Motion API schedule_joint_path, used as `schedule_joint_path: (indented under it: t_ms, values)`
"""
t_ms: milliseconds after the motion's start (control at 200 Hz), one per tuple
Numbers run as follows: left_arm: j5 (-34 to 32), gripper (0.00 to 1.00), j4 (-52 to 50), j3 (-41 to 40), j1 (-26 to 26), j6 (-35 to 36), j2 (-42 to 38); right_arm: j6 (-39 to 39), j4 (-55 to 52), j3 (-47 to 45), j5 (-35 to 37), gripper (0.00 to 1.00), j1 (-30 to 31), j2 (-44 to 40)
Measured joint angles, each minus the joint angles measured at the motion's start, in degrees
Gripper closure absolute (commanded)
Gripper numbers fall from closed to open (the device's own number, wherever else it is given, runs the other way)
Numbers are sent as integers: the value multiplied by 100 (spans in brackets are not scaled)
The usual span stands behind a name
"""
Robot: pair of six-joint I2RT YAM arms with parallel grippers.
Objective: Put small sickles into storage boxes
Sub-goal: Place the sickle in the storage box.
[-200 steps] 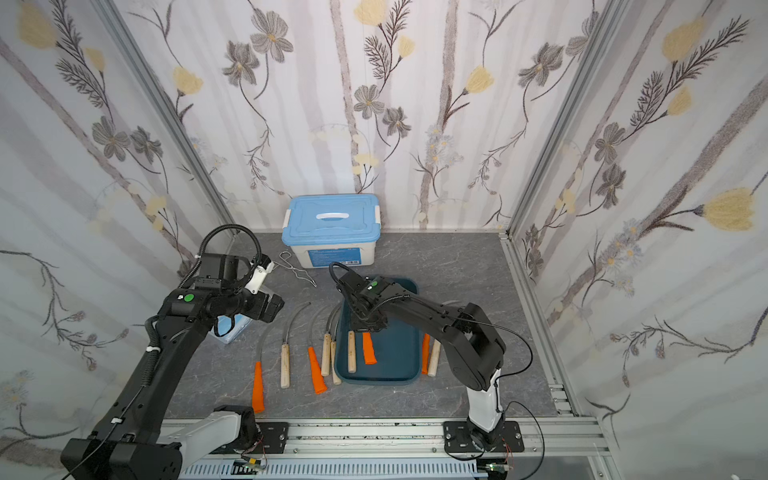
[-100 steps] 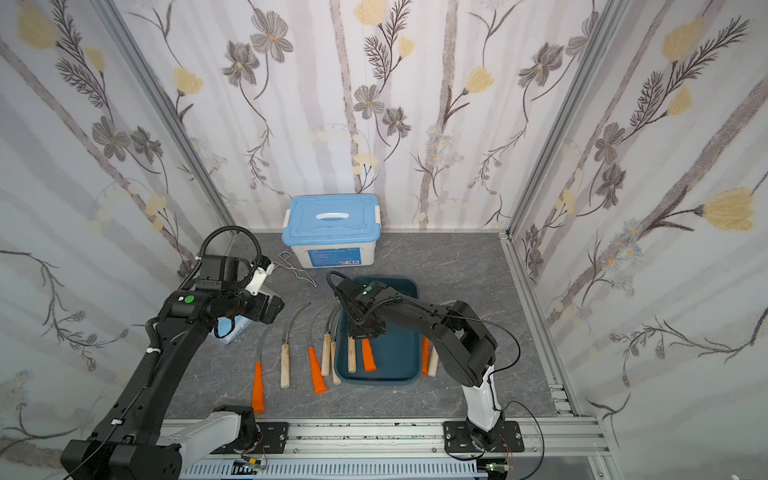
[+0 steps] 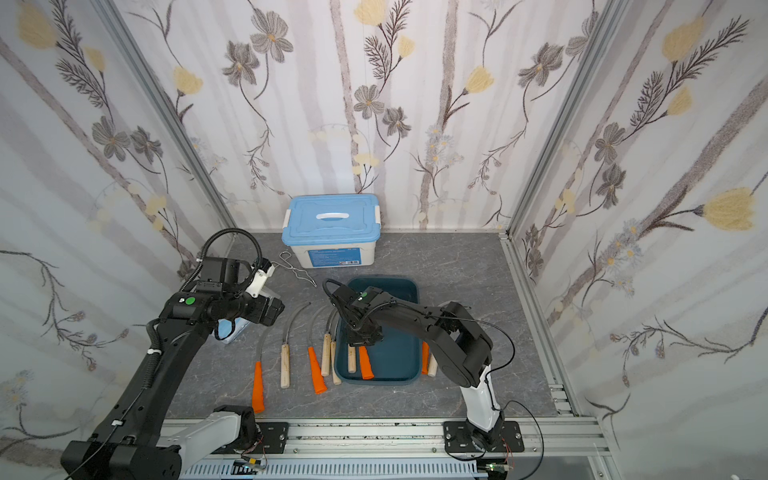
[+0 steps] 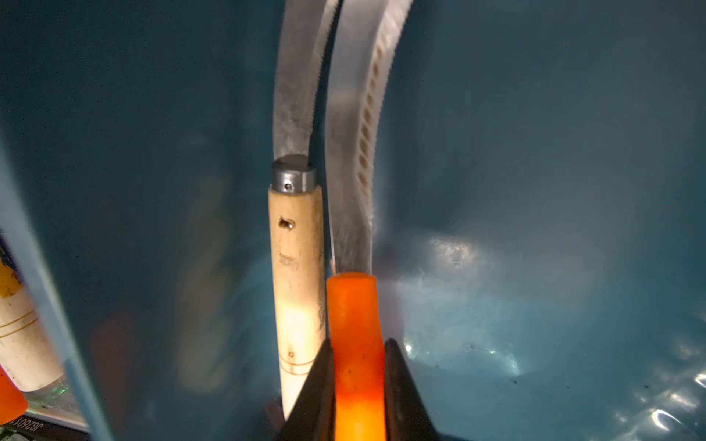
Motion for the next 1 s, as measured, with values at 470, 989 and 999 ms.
schedule_joint_path:
  t_ms: [470, 989, 999]
  values:
    - [13, 0, 31, -7, 0, 0, 0, -2, 57, -22, -24, 82, 9, 190]
    - [11, 0, 50, -9, 0, 2, 0, -50, 94, 219, -44, 81, 4, 380]
    - [11, 0, 50, -9, 0, 2, 0, -50, 96, 223, -44, 81, 4, 382]
